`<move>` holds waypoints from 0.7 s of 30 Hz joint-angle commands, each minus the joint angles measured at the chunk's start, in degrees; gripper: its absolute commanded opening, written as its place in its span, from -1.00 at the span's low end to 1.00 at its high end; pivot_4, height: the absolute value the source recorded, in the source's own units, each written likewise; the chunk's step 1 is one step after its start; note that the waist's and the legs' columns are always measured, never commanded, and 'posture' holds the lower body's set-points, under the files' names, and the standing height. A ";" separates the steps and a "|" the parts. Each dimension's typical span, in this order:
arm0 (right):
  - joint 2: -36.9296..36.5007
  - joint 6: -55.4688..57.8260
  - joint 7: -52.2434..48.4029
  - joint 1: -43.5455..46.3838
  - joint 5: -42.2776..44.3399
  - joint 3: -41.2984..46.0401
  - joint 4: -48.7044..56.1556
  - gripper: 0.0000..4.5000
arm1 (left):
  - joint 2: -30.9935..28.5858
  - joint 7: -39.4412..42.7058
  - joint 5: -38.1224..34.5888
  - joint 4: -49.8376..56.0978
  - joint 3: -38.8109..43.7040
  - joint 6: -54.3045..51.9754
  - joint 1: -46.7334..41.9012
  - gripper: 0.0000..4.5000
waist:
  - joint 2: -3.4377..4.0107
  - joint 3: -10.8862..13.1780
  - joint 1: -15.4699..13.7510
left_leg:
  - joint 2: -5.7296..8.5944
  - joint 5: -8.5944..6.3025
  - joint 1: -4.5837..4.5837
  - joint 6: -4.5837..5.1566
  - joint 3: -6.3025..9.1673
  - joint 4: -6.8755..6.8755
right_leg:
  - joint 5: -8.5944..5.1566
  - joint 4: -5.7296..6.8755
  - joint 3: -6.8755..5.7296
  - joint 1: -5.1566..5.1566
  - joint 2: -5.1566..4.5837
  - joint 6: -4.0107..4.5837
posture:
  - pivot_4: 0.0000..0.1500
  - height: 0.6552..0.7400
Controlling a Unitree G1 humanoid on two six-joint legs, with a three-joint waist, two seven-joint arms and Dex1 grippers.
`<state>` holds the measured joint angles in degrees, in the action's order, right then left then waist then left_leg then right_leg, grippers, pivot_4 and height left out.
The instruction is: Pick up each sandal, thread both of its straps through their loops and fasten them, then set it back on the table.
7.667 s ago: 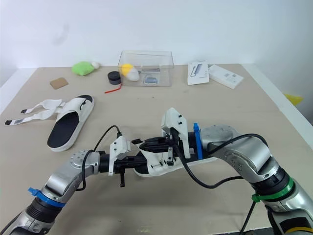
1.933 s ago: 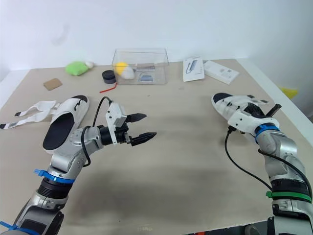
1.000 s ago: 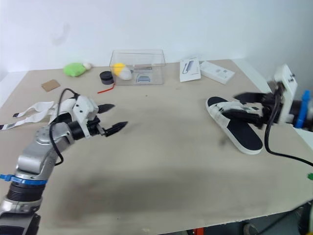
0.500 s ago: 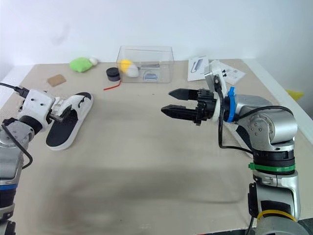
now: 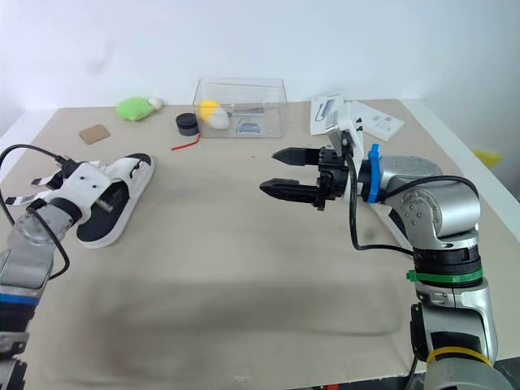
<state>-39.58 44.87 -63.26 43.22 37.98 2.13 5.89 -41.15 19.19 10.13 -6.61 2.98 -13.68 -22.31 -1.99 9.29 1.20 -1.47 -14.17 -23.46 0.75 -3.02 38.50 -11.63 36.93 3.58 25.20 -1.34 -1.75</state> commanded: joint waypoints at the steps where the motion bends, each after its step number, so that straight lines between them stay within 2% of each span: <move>1: -0.16 -1.08 0.52 0.58 0.49 1.24 1.55 1.00 | 0.66 -0.90 1.22 -4.23 -1.02 4.17 -3.52 0.69 | 0.00 0.00 0.15 | 0.00 0.00 0.01 0.00 -0.03 0.00 | 0.00 0.02 0.03 0.01 -0.01 0.00 | 1.00 1.00; 3: -0.23 -1.18 0.64 0.30 0.52 1.37 1.77 1.00 | 1.18 -0.95 1.13 -6.24 -1.17 5.50 -4.63 0.44 | 0.00 0.00 0.10 | -0.01 0.00 0.00 0.00 -0.03 -0.01 | 0.00 0.03 0.03 0.03 -0.01 0.00 | 1.00 1.00; 9: -0.63 -1.04 1.13 0.00 1.07 1.99 2.23 1.00 | 1.46 -0.78 0.90 -10.25 -0.88 8.48 -5.82 -0.91 | 0.00 0.00 0.08 | -0.01 0.00 -0.01 0.00 -0.01 -0.01 | 0.01 0.05 0.01 0.03 0.00 0.01 | 1.00 1.00; 10: -0.67 -1.08 1.14 -0.01 1.10 2.02 2.24 1.00 | 1.45 -0.76 0.72 -10.73 -0.71 8.89 -6.01 -0.98 | 0.00 0.00 0.07 | -0.01 0.00 0.00 0.00 0.00 -0.01 | 0.01 0.05 0.00 0.03 -0.01 0.01 | 1.00 1.00; 15: -0.95 -1.37 0.31 0.19 1.54 2.43 1.65 1.00 | 0.56 4.16 -2.56 -11.00 -0.57 15.47 -7.46 -0.98 | 0.00 0.00 0.06 | -0.01 0.00 0.01 0.00 0.00 0.01 | 0.01 0.08 0.00 0.02 0.00 0.02 | 1.00 1.00; 17: -1.71 -0.19 -0.78 0.57 2.95 3.26 1.36 1.00 | -0.22 9.11 -4.87 -10.07 -1.17 20.37 -8.73 -0.98 | -0.01 0.01 0.01 | -0.01 0.00 -0.01 -0.01 0.00 0.01 | 0.02 0.09 -0.01 0.03 0.00 0.03 | 1.00 1.00; 21: -4.32 1.41 -3.67 0.61 5.24 4.48 0.61 1.00 | -1.51 25.22 -13.91 -6.69 -2.67 33.52 -9.57 -0.98 | -0.06 0.03 -0.14 | 0.01 0.01 -0.21 -0.02 0.03 0.05 | 0.01 0.01 -0.11 0.09 -0.08 0.03 | 1.00 1.00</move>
<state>-42.29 46.05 -65.39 43.04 41.32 3.63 5.92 -41.15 37.92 1.11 -17.86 -0.21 12.45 -29.67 -2.05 9.32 1.06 -1.45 -14.17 -23.68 0.74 -3.00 38.55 -11.61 36.92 3.48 25.31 -1.44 -1.73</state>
